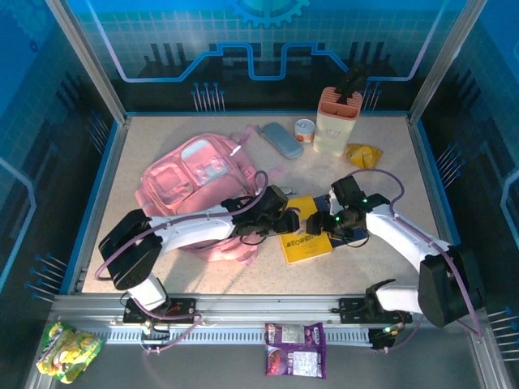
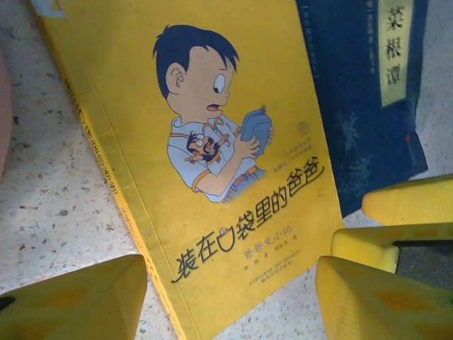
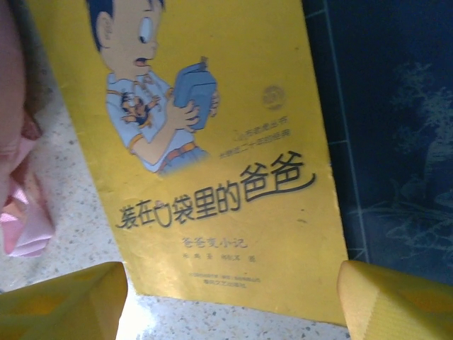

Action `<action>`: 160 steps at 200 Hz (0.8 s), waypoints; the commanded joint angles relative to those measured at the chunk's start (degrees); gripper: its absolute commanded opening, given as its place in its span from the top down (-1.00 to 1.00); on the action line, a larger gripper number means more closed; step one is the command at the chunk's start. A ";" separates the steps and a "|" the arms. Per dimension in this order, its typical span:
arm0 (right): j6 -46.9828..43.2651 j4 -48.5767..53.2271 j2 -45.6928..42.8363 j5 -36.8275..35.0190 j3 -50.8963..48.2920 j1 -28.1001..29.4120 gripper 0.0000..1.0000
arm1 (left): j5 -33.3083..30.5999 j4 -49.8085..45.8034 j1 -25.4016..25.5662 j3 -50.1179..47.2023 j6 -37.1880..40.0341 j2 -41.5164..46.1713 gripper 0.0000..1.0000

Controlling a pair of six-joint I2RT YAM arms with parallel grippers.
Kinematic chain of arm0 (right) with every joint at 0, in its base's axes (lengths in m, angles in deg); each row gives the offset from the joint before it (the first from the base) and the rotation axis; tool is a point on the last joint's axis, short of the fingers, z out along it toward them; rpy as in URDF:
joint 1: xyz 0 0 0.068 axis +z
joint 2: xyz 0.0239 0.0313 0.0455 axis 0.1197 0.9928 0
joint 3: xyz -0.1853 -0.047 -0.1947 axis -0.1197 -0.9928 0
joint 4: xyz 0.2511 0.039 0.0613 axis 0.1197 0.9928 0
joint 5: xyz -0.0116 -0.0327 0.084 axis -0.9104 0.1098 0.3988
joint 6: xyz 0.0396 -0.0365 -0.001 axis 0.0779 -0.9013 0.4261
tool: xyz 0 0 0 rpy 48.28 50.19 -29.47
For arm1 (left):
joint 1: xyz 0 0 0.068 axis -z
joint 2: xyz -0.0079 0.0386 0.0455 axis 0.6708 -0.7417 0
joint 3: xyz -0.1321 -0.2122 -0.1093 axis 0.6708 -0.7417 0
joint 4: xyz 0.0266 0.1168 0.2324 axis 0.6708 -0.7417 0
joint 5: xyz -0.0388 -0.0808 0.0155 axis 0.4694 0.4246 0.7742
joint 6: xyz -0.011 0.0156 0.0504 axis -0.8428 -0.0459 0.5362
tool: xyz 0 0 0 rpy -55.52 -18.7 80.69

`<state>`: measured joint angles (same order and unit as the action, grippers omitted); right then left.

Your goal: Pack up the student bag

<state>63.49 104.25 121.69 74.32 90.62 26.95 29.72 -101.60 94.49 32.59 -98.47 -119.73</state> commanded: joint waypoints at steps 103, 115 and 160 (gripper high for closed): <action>4.94 -5.15 6.64 1.34 -1.12 4.87 -0.60 | -10.13 -6.31 -3.46 -11.56 -5.66 6.14 -0.17; 6.25 -5.68 6.47 1.50 -0.81 6.73 -0.61 | -11.03 -7.87 -4.21 -13.10 -5.22 8.12 -0.20; 10.74 -9.15 6.95 5.04 0.86 12.29 -0.61 | -11.43 -7.51 -5.40 -14.18 -5.17 14.22 -0.30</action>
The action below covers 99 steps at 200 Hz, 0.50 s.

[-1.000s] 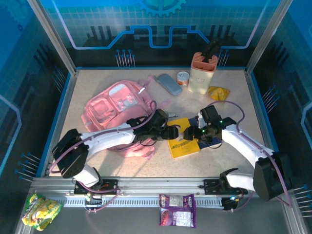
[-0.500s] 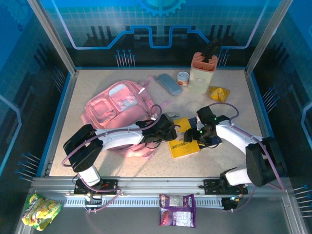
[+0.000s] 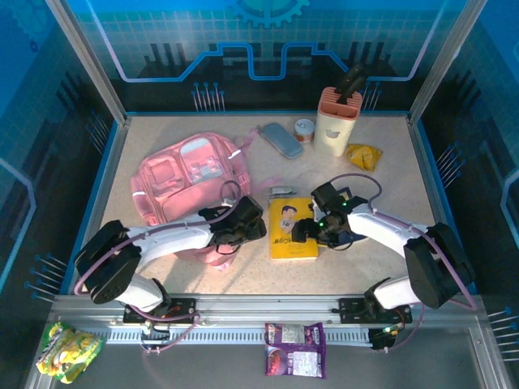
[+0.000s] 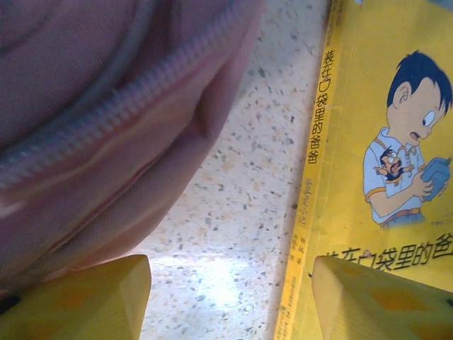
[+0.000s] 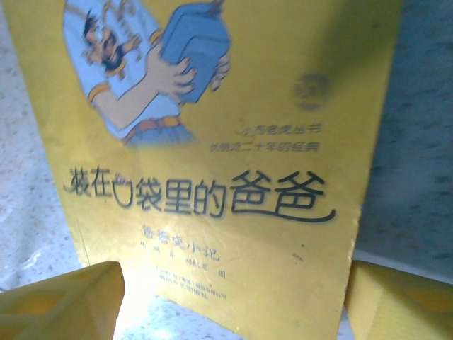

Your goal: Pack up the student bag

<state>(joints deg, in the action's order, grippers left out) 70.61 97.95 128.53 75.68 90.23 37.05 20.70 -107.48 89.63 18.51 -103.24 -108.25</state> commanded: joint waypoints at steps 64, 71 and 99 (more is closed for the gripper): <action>-2.47 2.21 -2.45 0.46 1.54 -3.33 -0.56 | 0.03 3.02 1.73 5.07 -2.07 -2.71 -0.29; -2.89 1.90 -2.57 1.01 1.05 -4.33 -0.52 | -0.20 2.25 2.11 6.41 -1.61 -3.82 -0.29; -4.84 1.70 -1.09 1.73 1.23 -5.11 -0.38 | -1.57 -0.24 3.12 8.85 -0.72 -6.79 -0.24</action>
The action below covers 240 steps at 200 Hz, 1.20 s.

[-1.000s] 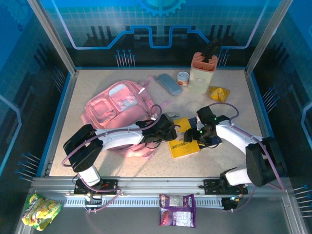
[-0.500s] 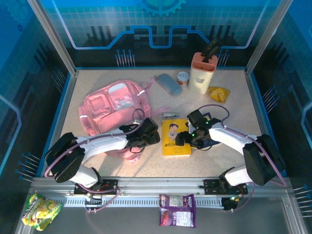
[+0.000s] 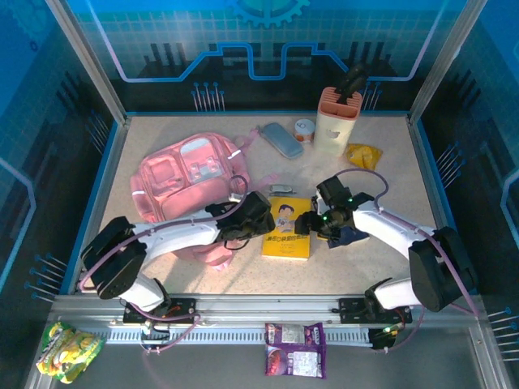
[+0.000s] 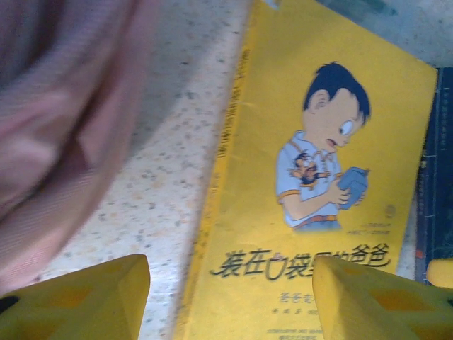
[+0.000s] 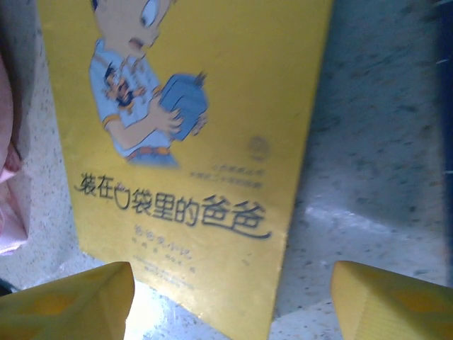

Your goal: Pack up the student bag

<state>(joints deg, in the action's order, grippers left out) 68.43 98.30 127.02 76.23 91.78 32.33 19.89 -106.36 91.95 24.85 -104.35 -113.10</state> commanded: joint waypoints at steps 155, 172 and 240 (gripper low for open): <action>-0.70 -6.74 10.54 7.25 3.05 1.18 -0.43 | 3.24 2.02 0.75 3.66 0.93 -11.32 -0.03; -0.29 -6.87 9.00 8.01 2.86 0.96 -0.45 | 3.33 2.20 0.80 3.81 1.93 -11.49 0.00; 3.71 -9.76 3.86 16.49 1.47 -1.84 -0.42 | 2.71 1.75 0.80 3.66 1.85 -12.07 0.09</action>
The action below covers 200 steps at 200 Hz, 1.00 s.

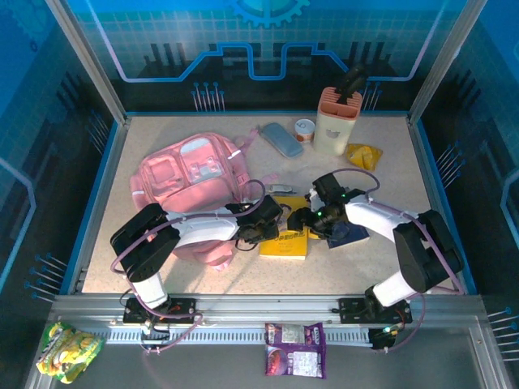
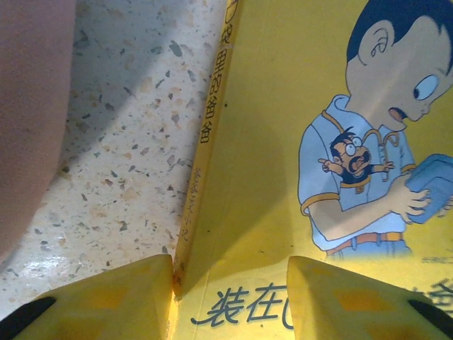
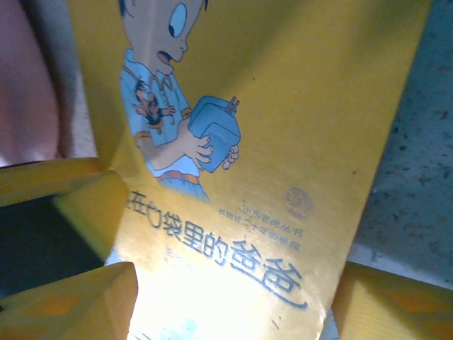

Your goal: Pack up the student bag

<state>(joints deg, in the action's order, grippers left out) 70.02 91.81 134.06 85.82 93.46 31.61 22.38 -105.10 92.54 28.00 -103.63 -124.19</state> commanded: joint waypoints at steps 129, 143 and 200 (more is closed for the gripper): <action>-1.10 -3.74 -4.44 8.80 -3.42 -2.91 0.29 | 0.72 0.96 0.21 -0.10 1.78 -0.88 0.15; -1.39 -4.14 -5.16 8.02 -3.71 -3.01 0.42 | 1.08 1.98 0.21 -0.60 2.40 -0.34 0.13; -1.02 -5.41 -8.33 8.88 -5.75 -4.06 0.87 | 1.33 0.18 0.26 -0.22 2.44 2.97 0.02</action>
<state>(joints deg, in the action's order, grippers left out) 69.39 87.24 128.33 93.62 88.85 28.75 22.69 -104.66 92.56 27.95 -102.17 -124.49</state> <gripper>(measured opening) 0.094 0.484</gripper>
